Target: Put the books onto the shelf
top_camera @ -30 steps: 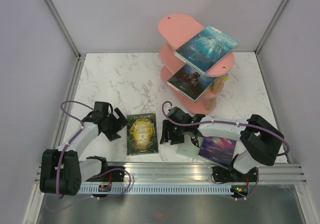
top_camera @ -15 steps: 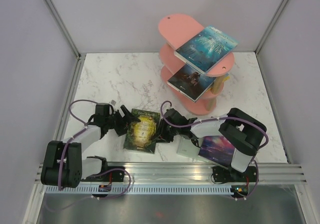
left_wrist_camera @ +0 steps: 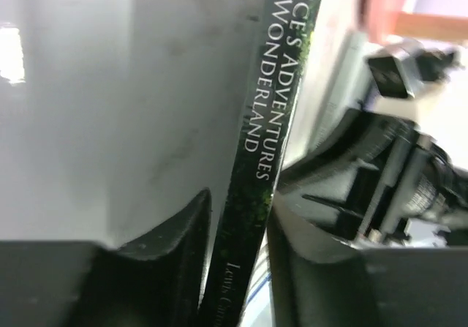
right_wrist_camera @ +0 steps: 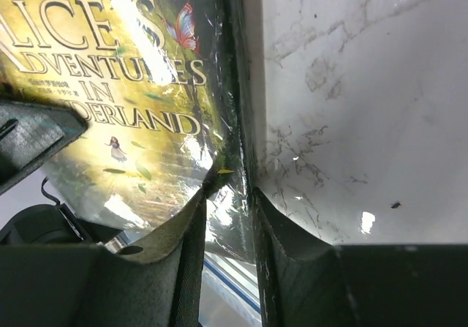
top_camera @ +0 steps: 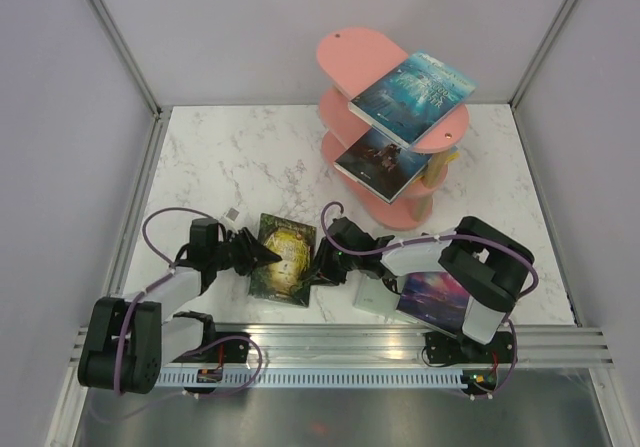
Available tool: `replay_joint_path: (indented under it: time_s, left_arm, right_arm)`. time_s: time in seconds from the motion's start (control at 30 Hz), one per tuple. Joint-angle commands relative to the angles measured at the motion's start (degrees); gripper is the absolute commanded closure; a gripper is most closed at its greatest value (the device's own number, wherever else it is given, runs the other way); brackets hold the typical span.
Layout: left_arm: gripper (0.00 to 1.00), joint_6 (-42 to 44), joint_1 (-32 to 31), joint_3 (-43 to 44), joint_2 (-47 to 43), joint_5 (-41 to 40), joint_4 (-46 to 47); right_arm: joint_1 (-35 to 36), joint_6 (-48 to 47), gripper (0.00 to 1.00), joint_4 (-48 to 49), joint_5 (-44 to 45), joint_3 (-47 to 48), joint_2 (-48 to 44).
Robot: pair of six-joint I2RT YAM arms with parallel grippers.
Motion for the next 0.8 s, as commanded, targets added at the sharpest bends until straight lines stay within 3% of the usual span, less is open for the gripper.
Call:
replay_joint_path:
  time_s: [0.0,0.07,0.1,0.2,0.23,0.33,0.43,0.6,0.77]
  left_arm:
    - [0.65,-4.7,-2.9,-0.4,-2.5,9.8,1.3]
    - [0.91,-5.2,-3.1,-0.1,-3.7,10.3,1.3]
    - [0.97,-5.4,-3.1,0.0,-4.3,10.8,1.2]
    - [0.98,-3.8,-3.1,4.0,-7.6,9.2,-4.6]
    - [0.98,-2.7,-3.1,5.7,-8.3,8.1,-10.7]
    - [0.98,2.9,-2.4,13.8,-9.6,4.1,-20.3]
    - [0.98,4.5,0.3,19.4,-9.5,6.8,-25.8]
    - [0.98,3.8,2.7,28.6,-9.0,13.8,-30.1]
    - [0.98,-1.3,2.6,32.2,-10.0,15.2,-27.9]
  right_arm:
    - [1.5,-1.3,0.65,-4.7,8.5,-1.4,4.0]
    - [1.5,-1.5,0.64,-4.8,8.4,-1.1,3.3]
    - [1.5,-1.9,0.63,-5.0,8.3,-0.9,3.1]
    - [1.7,-3.2,0.52,-6.3,7.8,-0.6,0.4]
    - [2.3,-3.4,0.40,-7.5,7.9,-0.6,-1.7]
    - [4.0,-5.1,0.23,-11.0,8.9,-0.6,-6.1]
    - [6.2,-6.6,0.08,-13.5,9.5,-0.6,-12.9]
    - [8.7,-8.7,0.03,-17.1,10.7,1.1,-26.1]
    - [8.6,-10.7,0.02,-23.7,12.5,6.3,-36.4]
